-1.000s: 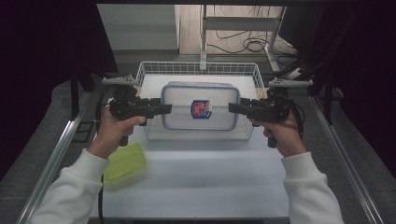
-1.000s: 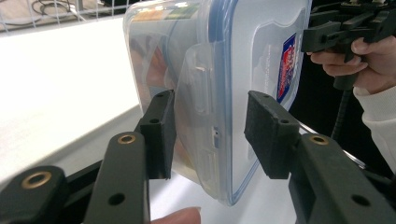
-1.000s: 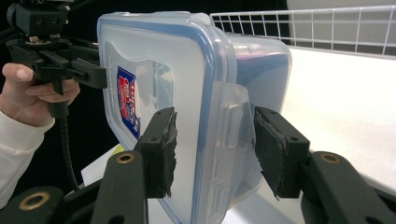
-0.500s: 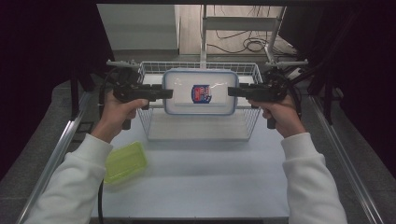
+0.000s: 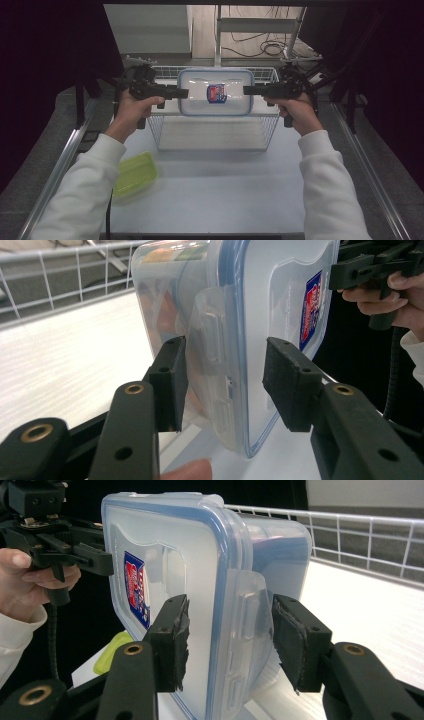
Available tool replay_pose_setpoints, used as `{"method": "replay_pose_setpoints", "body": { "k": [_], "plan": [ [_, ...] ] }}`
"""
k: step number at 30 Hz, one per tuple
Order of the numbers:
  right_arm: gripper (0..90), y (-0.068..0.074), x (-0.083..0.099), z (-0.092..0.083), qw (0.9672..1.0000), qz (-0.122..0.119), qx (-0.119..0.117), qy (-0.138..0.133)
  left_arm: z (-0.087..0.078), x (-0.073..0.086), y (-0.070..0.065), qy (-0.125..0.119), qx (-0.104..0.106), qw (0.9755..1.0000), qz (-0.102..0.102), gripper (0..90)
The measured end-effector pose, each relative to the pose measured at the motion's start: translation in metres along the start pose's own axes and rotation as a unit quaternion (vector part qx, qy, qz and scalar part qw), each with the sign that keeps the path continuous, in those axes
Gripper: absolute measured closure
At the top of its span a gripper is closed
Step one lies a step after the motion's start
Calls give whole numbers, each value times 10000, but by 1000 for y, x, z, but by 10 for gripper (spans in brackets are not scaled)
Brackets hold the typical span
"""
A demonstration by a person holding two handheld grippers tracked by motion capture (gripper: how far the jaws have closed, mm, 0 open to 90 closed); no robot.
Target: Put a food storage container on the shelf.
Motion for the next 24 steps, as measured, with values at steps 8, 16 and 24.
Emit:
{"method": "replay_pose_setpoints", "body": {
  "k": [8, 16, 24],
  "plan": [
    [488, -6, -6, 4, 10000, 66, 61, -19, 5, -3, 5, -68, -28, 9997, -214, 520],
    [472, -7, -6, 9, 9993, 315, 182, -128, 10, -6, 14, -201, -4, 9981, -578, 490],
    [404, -8, -5, 17, 9964, 514, 652, -190, 22, -5, 20, -38, -269, 9977, -617, 406]
  ]
}}
Point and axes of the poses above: each handheld gripper's, and its own axes: z roughly forward along the jaws, x roughly out of its underside, y roughly to its left, the point moved 1 cm from there along z, roughly forward along the jaws, and after that the axes turned 4 degrees about z, right-handed, at the moved point
